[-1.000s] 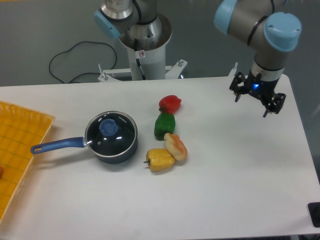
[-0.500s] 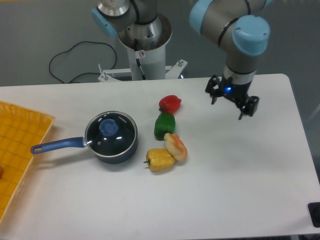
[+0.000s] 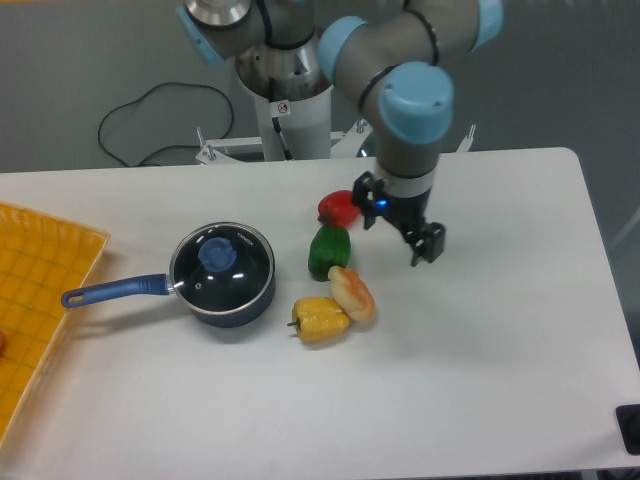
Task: Open the lid
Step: 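Move the gripper over to the saucepan lid's blue knob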
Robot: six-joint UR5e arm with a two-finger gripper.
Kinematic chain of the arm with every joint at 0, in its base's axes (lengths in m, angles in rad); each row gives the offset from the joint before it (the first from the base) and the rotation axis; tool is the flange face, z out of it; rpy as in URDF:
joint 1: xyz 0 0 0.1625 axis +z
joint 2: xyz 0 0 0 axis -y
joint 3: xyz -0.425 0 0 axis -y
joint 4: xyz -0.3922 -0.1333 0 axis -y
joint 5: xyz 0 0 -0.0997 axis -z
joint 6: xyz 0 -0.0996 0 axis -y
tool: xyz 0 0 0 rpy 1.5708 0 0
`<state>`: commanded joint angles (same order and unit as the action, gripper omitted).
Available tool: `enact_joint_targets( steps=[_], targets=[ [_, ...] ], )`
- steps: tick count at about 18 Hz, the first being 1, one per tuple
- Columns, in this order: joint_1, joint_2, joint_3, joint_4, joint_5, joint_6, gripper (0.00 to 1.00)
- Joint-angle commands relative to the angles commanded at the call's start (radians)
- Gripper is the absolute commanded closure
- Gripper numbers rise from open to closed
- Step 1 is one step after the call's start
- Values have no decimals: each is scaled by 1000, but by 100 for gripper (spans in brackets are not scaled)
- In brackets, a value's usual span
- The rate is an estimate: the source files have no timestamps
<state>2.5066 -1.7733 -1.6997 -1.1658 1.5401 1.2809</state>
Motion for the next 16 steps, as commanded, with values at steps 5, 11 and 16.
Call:
enact_joint_targets(
  steps=[5, 11, 16],
  targets=[
    [-71, 3, -3, -3, 8, -35, 0],
    [-189, 32, -34, -3, 23, -113, 0],
    [-270, 25, -57, -2, 118, -175, 0]
  ],
)
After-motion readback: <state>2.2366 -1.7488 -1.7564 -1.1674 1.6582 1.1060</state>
